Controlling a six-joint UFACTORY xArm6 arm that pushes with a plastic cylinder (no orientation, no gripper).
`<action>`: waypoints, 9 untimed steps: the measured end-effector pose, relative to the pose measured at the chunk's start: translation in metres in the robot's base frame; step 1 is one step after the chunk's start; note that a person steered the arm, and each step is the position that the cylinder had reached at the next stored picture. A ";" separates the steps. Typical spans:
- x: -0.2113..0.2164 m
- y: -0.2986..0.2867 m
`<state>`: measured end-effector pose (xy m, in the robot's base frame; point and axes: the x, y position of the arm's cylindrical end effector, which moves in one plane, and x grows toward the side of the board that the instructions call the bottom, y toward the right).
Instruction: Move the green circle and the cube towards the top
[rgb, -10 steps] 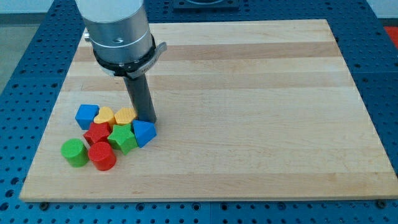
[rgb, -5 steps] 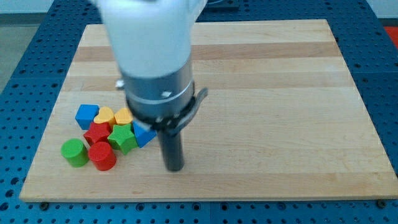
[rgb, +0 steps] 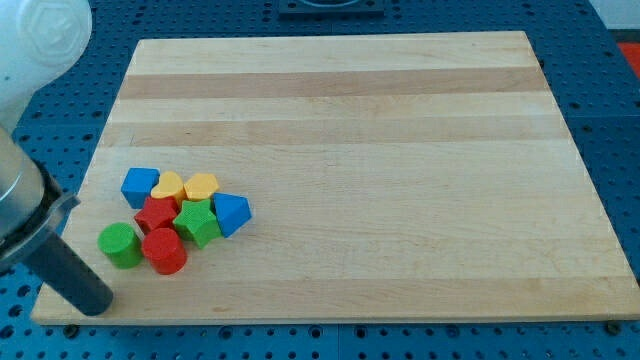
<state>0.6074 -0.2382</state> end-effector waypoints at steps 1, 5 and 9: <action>-0.024 0.000; -0.092 0.001; -0.176 0.021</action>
<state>0.4319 -0.2170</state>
